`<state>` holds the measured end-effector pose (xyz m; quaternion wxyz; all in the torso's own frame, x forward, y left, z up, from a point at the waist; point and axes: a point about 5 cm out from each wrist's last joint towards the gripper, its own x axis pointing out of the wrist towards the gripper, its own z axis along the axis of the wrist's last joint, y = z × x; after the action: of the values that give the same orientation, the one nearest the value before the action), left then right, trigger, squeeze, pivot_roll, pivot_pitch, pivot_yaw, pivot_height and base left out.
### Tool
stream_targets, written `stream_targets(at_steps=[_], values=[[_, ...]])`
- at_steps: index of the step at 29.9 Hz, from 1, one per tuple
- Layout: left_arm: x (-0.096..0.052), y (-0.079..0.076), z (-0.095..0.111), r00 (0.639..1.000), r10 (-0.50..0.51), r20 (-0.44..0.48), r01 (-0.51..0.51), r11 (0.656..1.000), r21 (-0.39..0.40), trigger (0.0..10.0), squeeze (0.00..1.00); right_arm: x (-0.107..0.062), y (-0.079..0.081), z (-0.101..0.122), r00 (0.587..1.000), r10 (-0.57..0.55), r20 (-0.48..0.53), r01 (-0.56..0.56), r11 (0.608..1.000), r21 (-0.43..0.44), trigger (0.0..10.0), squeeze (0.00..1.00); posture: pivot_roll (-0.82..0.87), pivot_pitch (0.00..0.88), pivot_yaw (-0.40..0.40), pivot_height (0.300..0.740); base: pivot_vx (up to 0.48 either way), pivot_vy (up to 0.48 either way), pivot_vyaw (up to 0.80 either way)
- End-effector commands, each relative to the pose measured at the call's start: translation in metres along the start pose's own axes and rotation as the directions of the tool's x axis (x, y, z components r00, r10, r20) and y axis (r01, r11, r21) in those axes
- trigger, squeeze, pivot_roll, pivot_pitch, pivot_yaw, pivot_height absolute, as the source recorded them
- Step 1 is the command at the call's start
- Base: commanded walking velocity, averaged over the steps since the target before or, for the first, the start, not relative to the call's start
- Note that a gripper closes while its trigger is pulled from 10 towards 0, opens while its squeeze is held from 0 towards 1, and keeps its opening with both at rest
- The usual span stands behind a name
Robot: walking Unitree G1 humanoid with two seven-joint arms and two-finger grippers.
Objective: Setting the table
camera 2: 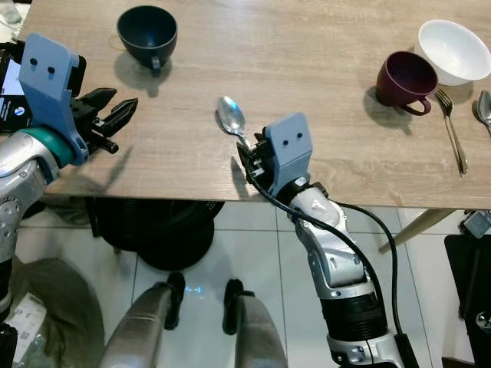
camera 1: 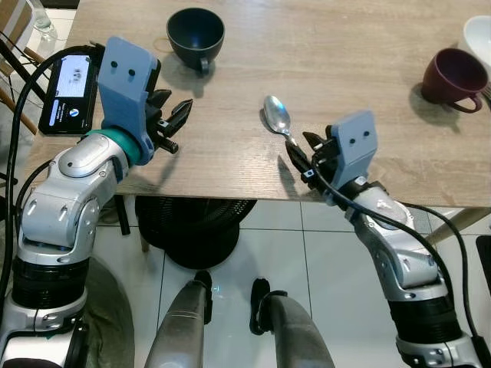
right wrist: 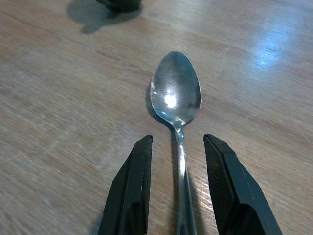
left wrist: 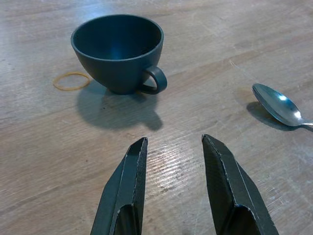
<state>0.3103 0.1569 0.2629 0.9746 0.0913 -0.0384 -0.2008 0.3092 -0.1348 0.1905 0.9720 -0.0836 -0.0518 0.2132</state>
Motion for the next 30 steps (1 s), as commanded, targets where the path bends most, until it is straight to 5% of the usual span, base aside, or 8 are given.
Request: stream_targets(at_steps=[1,20,21,23,24,30], values=[[-0.001,-0.005,-0.005,1.000,-0.013,-0.013,0.013,1.000,0.002,10.0,0.00,-0.001,0.002,-0.009,0.999,-0.001,-0.035,0.002,1.000,0.007,10.0,0.00,0.15,0.225,0.001,0.740,0.000,0.000,0.00],[-0.007,-0.007,-0.010,1.000,0.009,-0.023,-0.009,1.000,-0.014,10.0,0.00,0.015,0.000,-0.028,0.974,0.017,-0.228,-0.012,1.000,0.023,10.0,0.00,0.14,0.243,-0.039,0.740,0.000,0.000,0.00],[-0.007,-0.008,-0.010,1.000,0.012,-0.023,-0.013,1.000,-0.019,10.0,0.00,0.017,-0.002,-0.028,0.969,0.020,-0.245,-0.018,1.000,0.009,4.5,0.00,0.14,0.247,-0.049,0.740,0.000,0.000,0.00],[-0.008,-0.008,-0.011,1.000,0.015,-0.023,-0.015,1.000,-0.022,10.0,0.00,0.018,-0.003,-0.029,0.966,0.020,-0.256,-0.020,1.000,0.000,4.5,0.00,0.14,0.247,-0.049,0.740,0.000,0.000,0.00],[-0.009,-0.008,-0.012,1.000,0.020,-0.024,-0.021,0.999,-0.026,10.0,0.00,0.018,-0.003,-0.032,0.959,0.042,-0.281,-0.042,0.999,0.006,0.0,0.00,0.14,0.253,-0.056,0.740,0.000,0.000,0.00],[-0.012,-0.008,-0.014,0.999,0.029,-0.030,-0.030,0.999,-0.030,10.0,0.00,0.017,0.000,-0.042,0.934,0.078,-0.348,-0.050,0.995,0.089,0.0,0.00,0.15,0.257,-0.057,0.740,0.000,0.000,0.00]])
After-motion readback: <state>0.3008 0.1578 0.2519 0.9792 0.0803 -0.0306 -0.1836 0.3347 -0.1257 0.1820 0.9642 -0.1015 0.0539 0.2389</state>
